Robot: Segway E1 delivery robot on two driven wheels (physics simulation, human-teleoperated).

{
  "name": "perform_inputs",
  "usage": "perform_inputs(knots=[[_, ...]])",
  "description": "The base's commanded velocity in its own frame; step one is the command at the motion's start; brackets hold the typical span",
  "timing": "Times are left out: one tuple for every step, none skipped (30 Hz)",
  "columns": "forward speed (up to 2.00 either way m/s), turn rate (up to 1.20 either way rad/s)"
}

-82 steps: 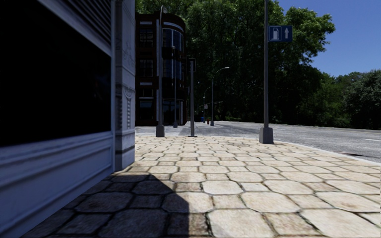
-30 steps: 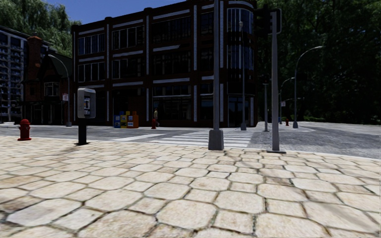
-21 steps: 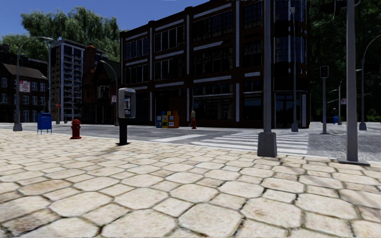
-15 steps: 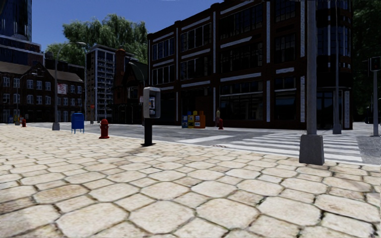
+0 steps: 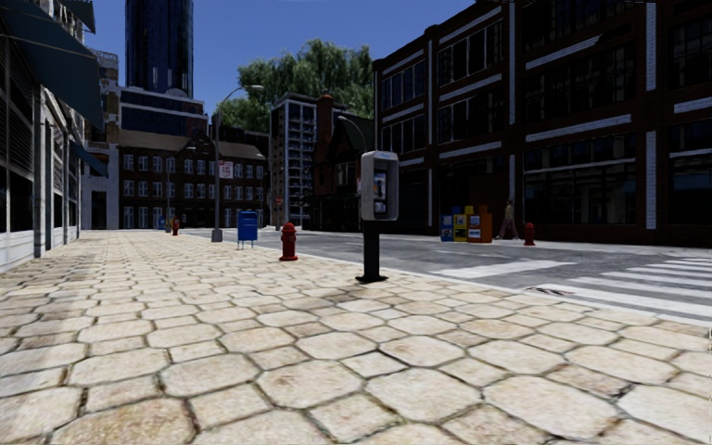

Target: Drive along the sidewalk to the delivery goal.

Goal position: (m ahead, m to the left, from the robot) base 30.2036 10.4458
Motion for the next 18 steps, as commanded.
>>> perform_inputs(knots=[[2.00,0.60],[2.00,0.60],[2.00,0.60],[2.00,0.60],[2.00,0.60],[2.00,0.60],[2.00,0.60],[2.00,0.60],[2.00,0.60],[2.00,0.60],[2.00,0.60],[2.00,0.60],[2.00,0.60],[2.00,0.60],[2.00,0.60],[2.00,0.60],[2.00,0.60],[2.00,0.60]])
